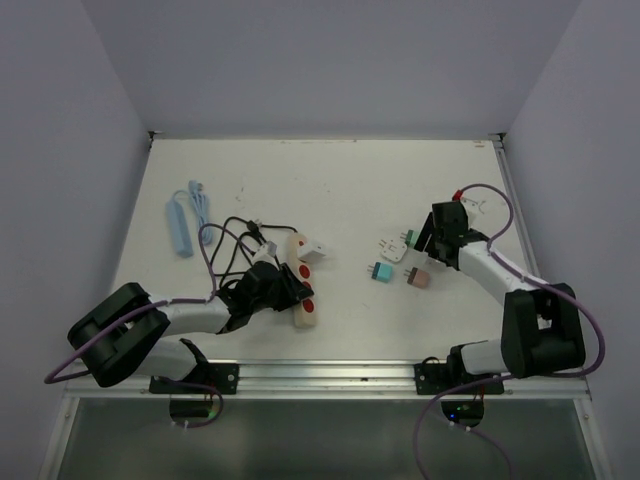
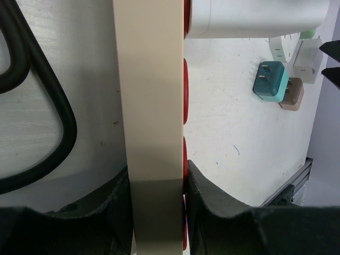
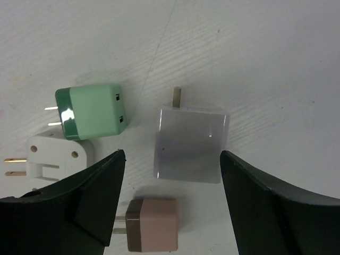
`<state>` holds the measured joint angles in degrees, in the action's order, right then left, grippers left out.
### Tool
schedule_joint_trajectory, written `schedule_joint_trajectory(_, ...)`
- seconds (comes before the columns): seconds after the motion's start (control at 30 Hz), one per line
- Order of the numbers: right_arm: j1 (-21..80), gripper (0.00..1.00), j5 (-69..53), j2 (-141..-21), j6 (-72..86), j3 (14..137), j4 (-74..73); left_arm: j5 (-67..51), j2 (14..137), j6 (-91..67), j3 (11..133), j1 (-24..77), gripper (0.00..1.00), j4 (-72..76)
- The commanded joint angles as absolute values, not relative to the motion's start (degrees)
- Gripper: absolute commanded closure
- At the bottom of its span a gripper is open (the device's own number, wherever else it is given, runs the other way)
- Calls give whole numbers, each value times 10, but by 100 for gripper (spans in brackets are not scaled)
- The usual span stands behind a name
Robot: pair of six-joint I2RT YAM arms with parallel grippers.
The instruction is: Pull the plug off the socket
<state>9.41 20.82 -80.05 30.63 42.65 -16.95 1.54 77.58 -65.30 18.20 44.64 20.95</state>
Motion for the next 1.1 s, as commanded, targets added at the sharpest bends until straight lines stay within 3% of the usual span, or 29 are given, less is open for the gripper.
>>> schedule_joint_trajectory(0.0,93,24,145,-759,319,430,-181,26,790,-612,154,446,100,124)
schedule_joint_trajectory(0.2,100,23,-54,-708,344,425,-137,15,799,-605,155,446,100,136)
schedule_joint_trajectory(0.33,126,14,-144,-707,372,426,-78,8,802,-599,158,446,100,143)
schedule_joint_trajectory(0.57,224,1,-195,-764,429,464,-10,-6,804,-592,158,446,100,154)
schedule_joint_trajectory(1.07,337,1,-193,-899,462,518,70,-33,822,-583,163,446,100,173)
